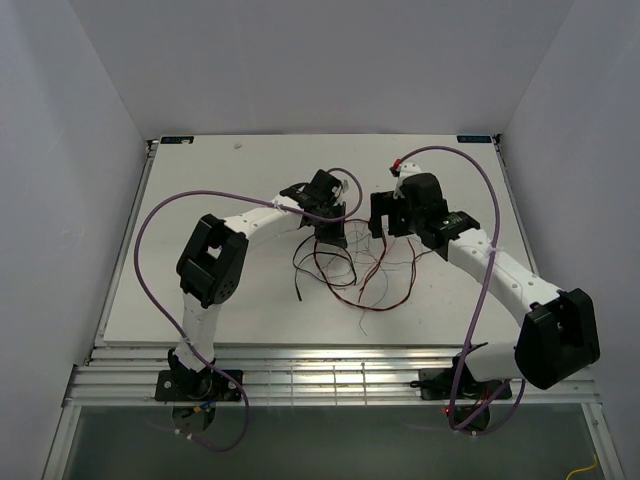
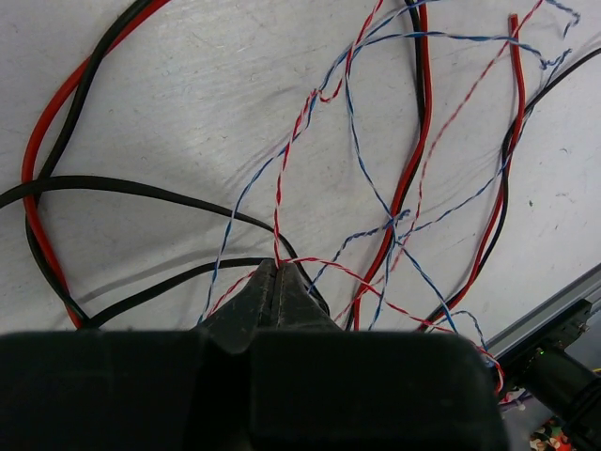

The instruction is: Untangle the cables

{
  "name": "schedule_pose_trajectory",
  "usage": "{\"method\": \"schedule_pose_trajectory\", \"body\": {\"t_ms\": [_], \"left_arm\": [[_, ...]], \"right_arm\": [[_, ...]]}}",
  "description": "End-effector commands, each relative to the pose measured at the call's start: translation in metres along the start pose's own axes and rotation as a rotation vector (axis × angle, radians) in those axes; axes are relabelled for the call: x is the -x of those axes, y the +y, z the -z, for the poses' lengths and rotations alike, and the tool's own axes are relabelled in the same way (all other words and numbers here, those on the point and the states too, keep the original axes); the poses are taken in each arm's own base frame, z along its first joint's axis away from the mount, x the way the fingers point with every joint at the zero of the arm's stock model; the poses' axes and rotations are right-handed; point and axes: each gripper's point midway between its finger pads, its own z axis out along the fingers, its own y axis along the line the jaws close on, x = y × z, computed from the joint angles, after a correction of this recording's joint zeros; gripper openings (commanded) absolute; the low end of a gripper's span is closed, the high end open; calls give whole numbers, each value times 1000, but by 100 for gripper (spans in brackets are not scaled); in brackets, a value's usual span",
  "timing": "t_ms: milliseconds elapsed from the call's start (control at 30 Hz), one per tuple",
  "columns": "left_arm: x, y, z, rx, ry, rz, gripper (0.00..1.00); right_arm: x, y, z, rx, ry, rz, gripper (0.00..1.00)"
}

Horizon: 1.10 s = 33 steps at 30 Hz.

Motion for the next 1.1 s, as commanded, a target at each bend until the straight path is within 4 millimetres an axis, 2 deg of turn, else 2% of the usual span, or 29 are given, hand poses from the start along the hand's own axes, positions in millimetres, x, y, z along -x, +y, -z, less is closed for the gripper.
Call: {"method": "schedule_pose_trajectory", "body": {"t_ms": [0, 133, 200, 333, 467, 533, 567, 733, 867, 967, 1033, 1067], "left_arm": [[10, -15, 24, -30, -51, -8, 0], [8, -13, 26, -23, -50, -2, 0], [7, -14, 26, -25, -49, 3, 0], [7, -13, 27, -20, -52, 9, 0], [7, -14, 29, -22, -58, 11, 0], [9, -14, 29, -25, -60, 11, 0], [7, -15, 29, -28, -54, 14, 0], [7, -16, 29, -31, -54, 15, 0], [6, -15, 28, -30, -51, 17, 0], [5, -14, 28, -27, -48, 20, 0], [4, -14, 28, -29, -45, 18, 0], [3, -13, 28, -27, -44, 20, 0]], "right_arm": [[46, 37, -6, 198, -144, 93, 90], [54, 64, -20, 341, -132, 123, 90], [56, 71, -31, 381, -139, 137, 90], [43, 73, -58, 396, -76, 137, 90], [30, 68, -79, 372, -31, 135, 94], [27, 71, -86, 393, -24, 137, 98], [25, 73, -88, 401, -17, 125, 97], [12, 73, -102, 404, 21, 90, 82], [1, 68, -109, 373, 49, 71, 65], [-9, 60, -111, 332, 66, 53, 56], [-19, 57, -112, 322, 89, 39, 52], [-20, 58, -113, 323, 93, 37, 47]]}}
